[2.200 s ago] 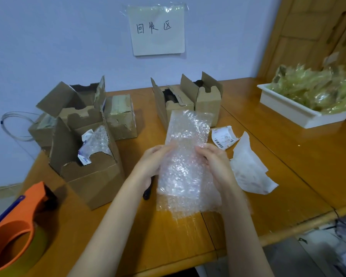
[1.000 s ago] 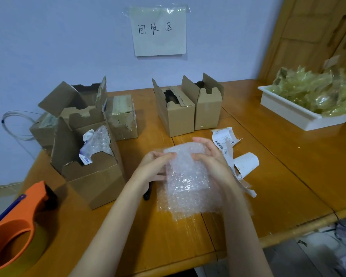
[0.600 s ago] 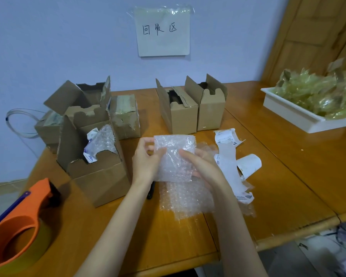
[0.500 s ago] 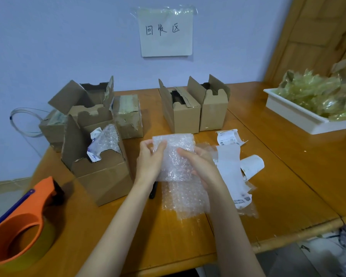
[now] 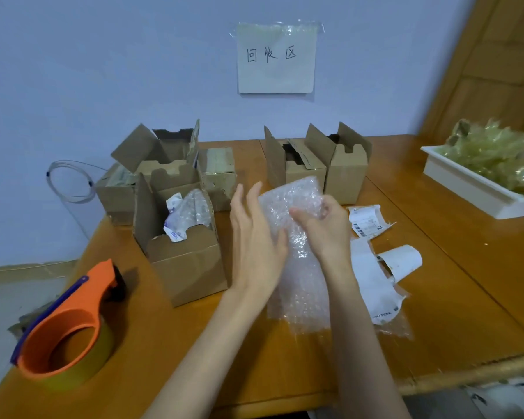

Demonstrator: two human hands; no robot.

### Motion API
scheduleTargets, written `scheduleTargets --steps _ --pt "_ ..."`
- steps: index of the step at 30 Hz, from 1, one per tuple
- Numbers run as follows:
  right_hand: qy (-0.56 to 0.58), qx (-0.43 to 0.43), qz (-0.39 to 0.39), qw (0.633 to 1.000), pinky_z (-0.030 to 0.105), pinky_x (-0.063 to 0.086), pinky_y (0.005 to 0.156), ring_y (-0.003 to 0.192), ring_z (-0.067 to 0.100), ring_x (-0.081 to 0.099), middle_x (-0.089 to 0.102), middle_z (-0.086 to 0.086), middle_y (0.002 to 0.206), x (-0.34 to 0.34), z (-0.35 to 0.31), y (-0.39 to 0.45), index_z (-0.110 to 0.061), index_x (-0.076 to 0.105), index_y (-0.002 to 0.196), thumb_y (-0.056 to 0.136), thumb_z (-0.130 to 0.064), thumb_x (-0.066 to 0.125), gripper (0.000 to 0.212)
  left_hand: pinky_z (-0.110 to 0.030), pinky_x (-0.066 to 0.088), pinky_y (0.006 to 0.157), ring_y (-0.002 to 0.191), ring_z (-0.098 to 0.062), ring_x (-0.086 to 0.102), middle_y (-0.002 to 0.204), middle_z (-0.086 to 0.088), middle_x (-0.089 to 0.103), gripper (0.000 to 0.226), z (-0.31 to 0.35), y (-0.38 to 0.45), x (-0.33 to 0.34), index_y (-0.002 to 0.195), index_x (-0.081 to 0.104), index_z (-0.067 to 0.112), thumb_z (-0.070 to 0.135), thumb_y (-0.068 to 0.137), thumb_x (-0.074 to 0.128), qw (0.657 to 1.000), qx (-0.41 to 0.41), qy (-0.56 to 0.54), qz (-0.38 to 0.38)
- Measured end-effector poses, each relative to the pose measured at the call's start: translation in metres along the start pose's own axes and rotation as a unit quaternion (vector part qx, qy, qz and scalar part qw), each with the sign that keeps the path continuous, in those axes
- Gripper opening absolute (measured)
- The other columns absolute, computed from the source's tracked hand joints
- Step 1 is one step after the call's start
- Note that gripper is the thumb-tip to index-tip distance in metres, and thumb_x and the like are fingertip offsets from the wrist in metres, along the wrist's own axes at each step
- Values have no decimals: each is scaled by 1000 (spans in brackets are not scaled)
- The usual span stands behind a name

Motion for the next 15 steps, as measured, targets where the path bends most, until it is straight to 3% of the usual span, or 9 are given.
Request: scheduleTargets --steps 3,6,9,12,15 --pt "-17 -83 40 996 36 39 61 63 17 44 49 8 68 -3 -52 -2 -9 49 77 77 -25 73 29 -30 38 103 128 -18 41 135 -5 41 46 37 3 -36 126 52 15 3 82 61 982 123 74 124" --pt "-2 -172 66 983 20 27 53 53 6 32 34 -10 61 4 -118 -13 -24 41 71 75 -25 74 33 -28 34 91 109 -15 47 114 2 52 31 46 16 -82 113 60 19 8 85 51 977 108 62 174" --pt "24 -201 47 978 21 28 50 54 8 34 39 -9 62 28 -160 -17 -21 41 72 73 -28 74 33 -42 44 92 101 -17 55 105 5 59 28 25 26 -132 101 59 21 9 82 42 973 75 26 215" --pt "-70 -186 -32 980 29 33 51 63 17 46 49 -7 66 77 -175 -15 -18 43 70 72 -26 69 28 -49 46 89 95 -19 59 96 7 63 23 -9 32 -160 91 53 26 9 79 44 974 -3 104 200" --pt "-171 -163 -109 966 26 32 48 67 23 51 50 0 67 121 -169 -16 -14 42 64 78 -17 62 25 -42 49 78 89 -20 59 91 5 64 18 -44 31 -163 91 52 24 10 79 54 976 -106 153 116"
Point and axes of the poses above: each hand's wrist, its own y-axis towards the middle knuckle, its own x-axis out of the palm, z = x × y, the point moved 6 cm from there along y, towards the middle knuckle
